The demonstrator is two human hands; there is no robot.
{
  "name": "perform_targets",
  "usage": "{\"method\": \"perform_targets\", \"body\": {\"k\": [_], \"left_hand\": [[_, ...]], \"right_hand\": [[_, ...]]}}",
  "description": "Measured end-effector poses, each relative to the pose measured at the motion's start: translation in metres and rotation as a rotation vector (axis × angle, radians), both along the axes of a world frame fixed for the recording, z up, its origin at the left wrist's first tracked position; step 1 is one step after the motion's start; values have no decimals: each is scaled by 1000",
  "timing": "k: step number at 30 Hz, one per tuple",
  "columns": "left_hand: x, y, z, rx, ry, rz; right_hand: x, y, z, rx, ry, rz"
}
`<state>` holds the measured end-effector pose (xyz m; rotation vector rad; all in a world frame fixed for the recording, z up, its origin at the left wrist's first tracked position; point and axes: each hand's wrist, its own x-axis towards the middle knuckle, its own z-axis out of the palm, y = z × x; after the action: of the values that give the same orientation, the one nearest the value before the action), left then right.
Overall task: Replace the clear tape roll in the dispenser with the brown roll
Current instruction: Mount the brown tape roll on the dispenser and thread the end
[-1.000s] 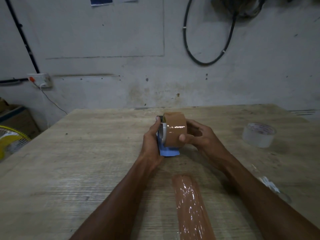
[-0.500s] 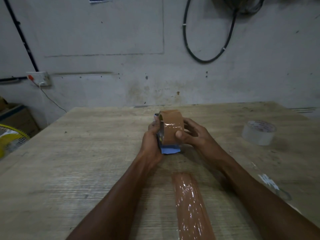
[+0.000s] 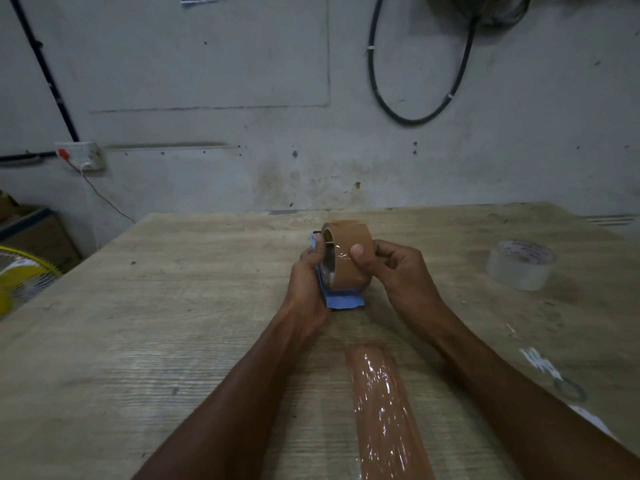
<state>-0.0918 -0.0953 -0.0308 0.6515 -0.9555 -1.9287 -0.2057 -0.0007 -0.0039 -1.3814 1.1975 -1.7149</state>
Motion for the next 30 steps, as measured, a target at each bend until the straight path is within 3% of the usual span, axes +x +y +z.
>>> {"method": "perform_targets", "body": {"k": [6, 13, 30], "left_hand": [[6, 5, 7, 33, 56, -54], [10, 4, 7, -25, 33, -64], [11, 9, 11, -62, -16, -65]], "right_hand": [[0, -4, -5, -6, 12, -8], [3, -9, -17, 15, 159, -25], [7, -9, -25, -3, 102, -46]]}}
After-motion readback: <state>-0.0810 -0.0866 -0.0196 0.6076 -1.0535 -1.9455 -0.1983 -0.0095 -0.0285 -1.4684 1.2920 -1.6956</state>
